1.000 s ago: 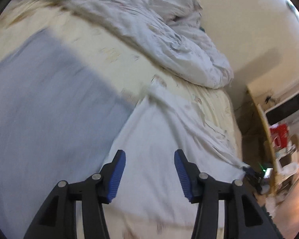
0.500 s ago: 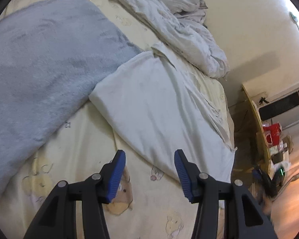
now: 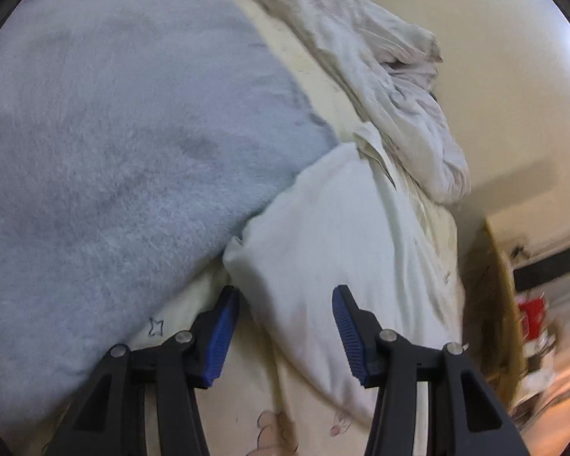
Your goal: Fold clothes
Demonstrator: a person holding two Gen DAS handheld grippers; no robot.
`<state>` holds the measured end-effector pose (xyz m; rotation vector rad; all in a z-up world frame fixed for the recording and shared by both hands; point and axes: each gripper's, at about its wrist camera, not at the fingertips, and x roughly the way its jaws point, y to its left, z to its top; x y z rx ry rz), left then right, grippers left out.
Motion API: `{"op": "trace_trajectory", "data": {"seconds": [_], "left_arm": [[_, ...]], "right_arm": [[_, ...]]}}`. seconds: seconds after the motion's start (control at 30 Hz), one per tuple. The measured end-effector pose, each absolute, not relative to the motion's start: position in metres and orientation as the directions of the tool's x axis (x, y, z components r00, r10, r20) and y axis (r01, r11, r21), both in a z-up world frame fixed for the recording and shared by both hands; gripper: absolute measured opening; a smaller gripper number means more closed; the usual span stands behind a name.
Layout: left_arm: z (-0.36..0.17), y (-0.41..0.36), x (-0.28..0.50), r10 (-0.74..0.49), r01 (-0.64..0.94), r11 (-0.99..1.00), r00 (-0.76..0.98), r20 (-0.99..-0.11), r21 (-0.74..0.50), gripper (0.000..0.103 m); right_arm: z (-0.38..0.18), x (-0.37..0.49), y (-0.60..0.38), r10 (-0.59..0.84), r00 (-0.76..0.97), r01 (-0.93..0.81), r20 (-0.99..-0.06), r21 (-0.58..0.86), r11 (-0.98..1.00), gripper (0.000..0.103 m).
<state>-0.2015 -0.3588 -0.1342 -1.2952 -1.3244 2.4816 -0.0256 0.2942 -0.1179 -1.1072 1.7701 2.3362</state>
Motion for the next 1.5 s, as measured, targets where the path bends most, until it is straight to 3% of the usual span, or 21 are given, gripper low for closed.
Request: {"op": "trace_trajectory", "data": {"seconds": [0.27, 0.3, 0.33, 0.37, 0.43, 0.47, 0.5, 0.57, 0.6, 0.7, 0.93, 1.1, 1.5], "left_arm": [[-0.128, -0.352, -0.214, 0.37, 0.295, -0.685, -0.647, -0.667, -0.666, 0.052], [-0.127, -0.351, -0.215, 0.371, 0.296, -0.684, -0.646, -0.667, -0.667, 0.051], [-0.127, -0.352, -0.217, 0.371, 0.296, -0.687, -0.642, -0.671, -0.664, 0.051], [-0.125, -0.349, -0.219, 0.37, 0.289, -0.697, -0.638, -0.675, -0.656, 0.051], [-0.12, -0.344, -0.223, 0.369, 0.275, -0.716, -0.631, -0.683, -0.641, 0.047], [-0.118, -0.341, -0.225, 0.367, 0.27, -0.727, -0.624, -0.689, -0.632, 0.031], [-0.118, -0.339, -0.228, 0.357, 0.277, -0.744, -0.603, -0.713, -0.607, 0.022], [-0.119, -0.339, -0.23, 0.339, 0.297, -0.761, -0.578, -0.743, -0.578, 0.007], [-0.119, -0.341, -0.23, 0.331, 0.307, -0.761, -0.573, -0.749, -0.571, 0.006], [-0.102, -0.343, -0.221, 0.329, 0.291, -0.763, -0.593, -0.735, -0.577, 0.005], [-0.045, -0.34, -0.19, 0.36, 0.201, -0.767, -0.651, -0.668, -0.609, 0.004], [-0.023, -0.349, -0.156, 0.344, 0.211, -0.772, -0.654, -0.673, -0.6, 0.004], [-0.042, -0.36, -0.02, 0.298, 0.271, -0.841, -0.491, -0.819, -0.469, 0.004]], "right_arm": [[-0.14, -0.064, 0.286, -0.378, -0.79, -0.381, -0.482, 0.87, -0.314, 0.098], [-0.139, -0.073, 0.284, -0.37, -0.776, -0.395, -0.511, 0.851, -0.347, 0.093], [-0.134, -0.08, 0.28, -0.365, -0.748, -0.415, -0.554, 0.82, -0.394, 0.078], [-0.129, -0.088, 0.277, -0.358, -0.72, -0.432, -0.594, 0.788, -0.44, 0.073], [-0.12, -0.09, 0.274, -0.365, -0.704, -0.416, -0.609, 0.77, -0.483, 0.049], [-0.116, -0.095, 0.27, -0.363, -0.691, -0.412, -0.625, 0.753, -0.513, 0.046], [-0.117, -0.099, 0.268, -0.363, -0.676, -0.417, -0.642, 0.739, -0.53, 0.046], [-0.129, -0.107, 0.269, -0.38, -0.638, -0.442, -0.67, 0.722, -0.532, 0.022], [-0.134, -0.108, 0.271, -0.367, -0.63, -0.462, -0.685, 0.71, -0.531, 0.005], [-0.129, -0.099, 0.272, -0.333, -0.654, -0.451, -0.679, 0.704, -0.549, 0.004], [-0.059, -0.063, 0.276, -0.3, -0.756, -0.324, -0.581, 0.731, -0.6, 0.002], [-0.027, -0.041, 0.283, -0.288, -0.785, -0.289, -0.549, 0.735, -0.613, 0.002], [-0.058, 0.065, 0.27, -0.354, -0.638, -0.386, -0.684, 0.681, -0.622, 0.002]]}}
